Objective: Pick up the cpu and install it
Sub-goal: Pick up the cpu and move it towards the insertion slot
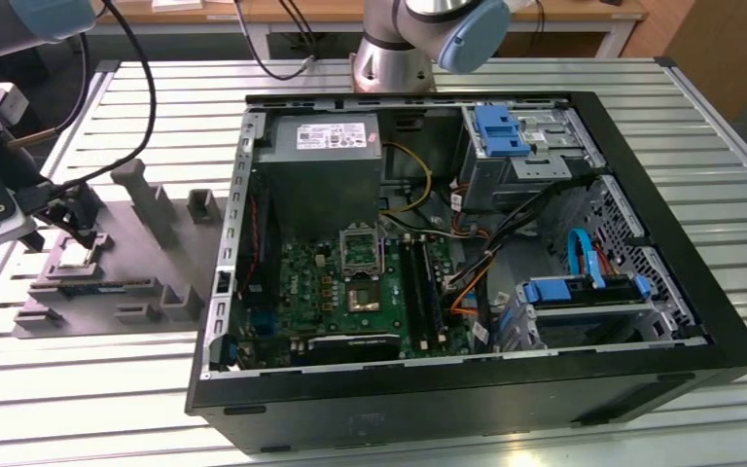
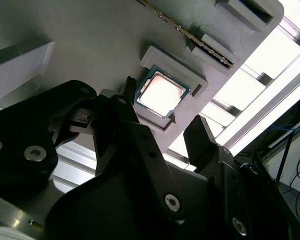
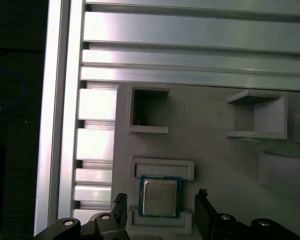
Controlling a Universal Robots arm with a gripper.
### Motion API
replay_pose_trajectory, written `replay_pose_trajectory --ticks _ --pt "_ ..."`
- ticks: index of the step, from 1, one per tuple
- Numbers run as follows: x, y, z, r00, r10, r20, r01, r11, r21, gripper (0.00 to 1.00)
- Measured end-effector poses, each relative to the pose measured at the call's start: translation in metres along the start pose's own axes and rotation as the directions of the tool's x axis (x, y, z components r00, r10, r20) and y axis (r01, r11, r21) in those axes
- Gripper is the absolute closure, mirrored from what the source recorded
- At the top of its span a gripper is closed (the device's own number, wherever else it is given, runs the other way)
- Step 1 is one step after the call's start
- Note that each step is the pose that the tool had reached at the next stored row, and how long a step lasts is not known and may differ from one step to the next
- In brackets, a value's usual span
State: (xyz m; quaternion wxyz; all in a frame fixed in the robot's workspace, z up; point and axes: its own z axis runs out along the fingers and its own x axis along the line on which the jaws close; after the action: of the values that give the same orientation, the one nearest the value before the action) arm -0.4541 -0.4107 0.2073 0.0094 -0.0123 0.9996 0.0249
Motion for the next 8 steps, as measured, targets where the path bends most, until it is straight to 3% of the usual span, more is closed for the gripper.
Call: replay_pose_trajectory --ticks 8 --pt "0.0 -0.0001 0.0033 1.0 0.002 0.0004 -0.002 1.0 -0.0002 0.35"
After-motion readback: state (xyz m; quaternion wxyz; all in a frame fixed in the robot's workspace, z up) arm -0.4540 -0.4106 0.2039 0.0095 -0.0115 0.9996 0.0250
